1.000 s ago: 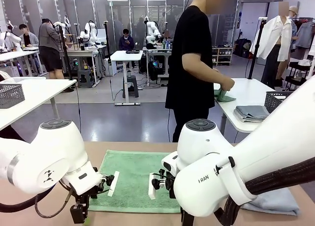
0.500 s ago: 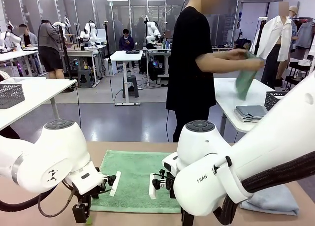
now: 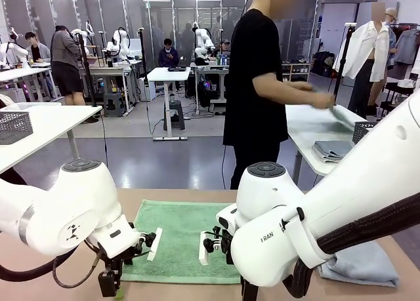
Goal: Fold the towels and place them in the basket.
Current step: When a person lays out a Towel with hook on the table, fold it in half twice.
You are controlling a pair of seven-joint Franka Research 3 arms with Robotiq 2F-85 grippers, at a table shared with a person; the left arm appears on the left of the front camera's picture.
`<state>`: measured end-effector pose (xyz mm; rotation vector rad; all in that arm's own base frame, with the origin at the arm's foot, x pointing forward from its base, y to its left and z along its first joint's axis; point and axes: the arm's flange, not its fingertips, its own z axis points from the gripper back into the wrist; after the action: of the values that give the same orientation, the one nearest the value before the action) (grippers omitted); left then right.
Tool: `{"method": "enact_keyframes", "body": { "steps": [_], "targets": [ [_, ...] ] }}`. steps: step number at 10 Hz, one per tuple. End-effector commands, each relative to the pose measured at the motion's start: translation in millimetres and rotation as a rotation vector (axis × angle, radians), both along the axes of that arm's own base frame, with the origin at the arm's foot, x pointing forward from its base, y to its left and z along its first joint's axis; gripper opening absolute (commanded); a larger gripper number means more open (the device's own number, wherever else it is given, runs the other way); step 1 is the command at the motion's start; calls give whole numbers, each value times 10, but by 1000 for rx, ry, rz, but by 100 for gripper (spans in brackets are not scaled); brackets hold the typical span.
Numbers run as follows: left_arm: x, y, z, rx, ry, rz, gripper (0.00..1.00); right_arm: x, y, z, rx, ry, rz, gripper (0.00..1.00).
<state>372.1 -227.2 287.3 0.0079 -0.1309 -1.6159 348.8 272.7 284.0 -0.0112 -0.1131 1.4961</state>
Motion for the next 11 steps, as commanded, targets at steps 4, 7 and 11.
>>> {"method": "enact_keyframes", "body": {
  "steps": [4, 7, 11],
  "targets": [
    [64, 4, 11, -9, 20, -19, 74, 52, -17, -20, 5, -14, 9, 5],
    [65, -1, 26, -8, 22, -17, 0, 61, -21, -12, 0, -9, 5, 0],
    [61, -8, 54, -11, 28, -13, 0, 79, -31, 43, 0, -6, -6, 0]
  ]
}}
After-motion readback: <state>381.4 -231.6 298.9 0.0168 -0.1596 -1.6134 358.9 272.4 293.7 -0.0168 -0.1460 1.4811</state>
